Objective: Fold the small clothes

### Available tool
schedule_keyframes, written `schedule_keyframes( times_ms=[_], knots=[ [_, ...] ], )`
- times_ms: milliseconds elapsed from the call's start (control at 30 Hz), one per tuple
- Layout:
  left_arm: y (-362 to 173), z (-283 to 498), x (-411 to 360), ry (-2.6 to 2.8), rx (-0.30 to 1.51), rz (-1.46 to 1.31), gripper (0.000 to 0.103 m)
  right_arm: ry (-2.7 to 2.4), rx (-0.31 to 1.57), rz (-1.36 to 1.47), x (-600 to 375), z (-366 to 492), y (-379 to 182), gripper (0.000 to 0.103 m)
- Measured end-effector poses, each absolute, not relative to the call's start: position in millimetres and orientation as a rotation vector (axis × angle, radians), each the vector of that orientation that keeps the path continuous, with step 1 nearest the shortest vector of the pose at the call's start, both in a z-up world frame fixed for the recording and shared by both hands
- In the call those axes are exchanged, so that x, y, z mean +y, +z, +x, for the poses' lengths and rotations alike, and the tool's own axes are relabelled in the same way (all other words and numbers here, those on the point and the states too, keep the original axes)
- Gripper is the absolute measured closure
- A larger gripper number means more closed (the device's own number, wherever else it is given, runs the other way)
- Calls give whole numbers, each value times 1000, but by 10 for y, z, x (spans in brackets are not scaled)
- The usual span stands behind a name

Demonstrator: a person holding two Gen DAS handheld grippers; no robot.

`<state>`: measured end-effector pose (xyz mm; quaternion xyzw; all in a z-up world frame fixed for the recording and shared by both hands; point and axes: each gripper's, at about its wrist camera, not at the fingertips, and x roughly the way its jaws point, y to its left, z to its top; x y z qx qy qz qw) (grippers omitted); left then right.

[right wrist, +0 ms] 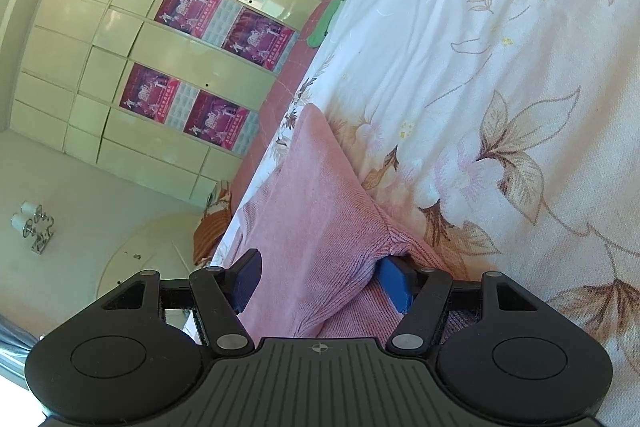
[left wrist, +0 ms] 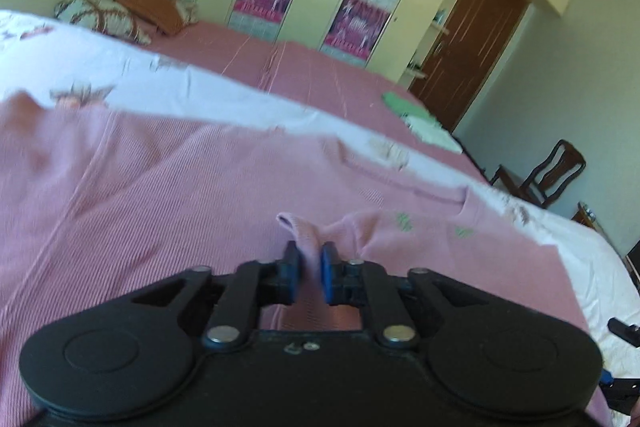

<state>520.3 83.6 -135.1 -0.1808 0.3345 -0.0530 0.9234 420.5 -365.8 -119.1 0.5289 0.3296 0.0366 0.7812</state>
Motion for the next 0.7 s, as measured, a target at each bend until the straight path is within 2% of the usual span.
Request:
schedule_keyframes(
  times_ms=[100,133,200,233,267,367,400,433,500,533,567,600,633,700],
  knots=[
    [-1359,5193,832,-124,684,-358,84,82,714,1120,-3654,4204,-1171,40],
    [-1354,5185,813,-127,684,-323,94,76,716,1101,-3646,4205,-1162,47],
    [-1321,5179,821,-125,673,-308,95,28,751,1042,-3625,4219,-1170,91],
    [-1296,5177,807,-107,670,-283,95,7,769,1030,-3632,4221,-1199,99],
    [-1298,5197,784,-91,686,-245,95,3,769,1033,-3649,4211,-1221,100],
    [-1314,5254,724,-95,706,-172,89,7,767,999,-3657,4186,-1219,100],
    [-1292,5247,744,-83,703,-181,80,11,775,997,-3652,4190,-1234,100],
    [-1257,5217,791,-60,693,-210,63,13,776,1001,-3660,4194,-1235,100],
    [-1178,5068,919,-9,638,-261,42,17,779,1013,-3676,4186,-1205,99],
    [-1142,4977,985,-5,610,-281,46,18,779,1014,-3678,4166,-1177,98],
    [-1107,4913,1032,-26,604,-310,49,22,767,1005,-3681,4128,-1125,89],
    [-1098,4878,1049,-47,617,-332,57,36,750,993,-3670,4089,-1086,71],
    [-1106,4858,1034,-69,637,-337,61,51,730,975,-3648,4055,-1033,65],
    [-1196,4919,892,-72,726,-248,61,67,709,930,-3574,4029,-973,62]
  ],
)
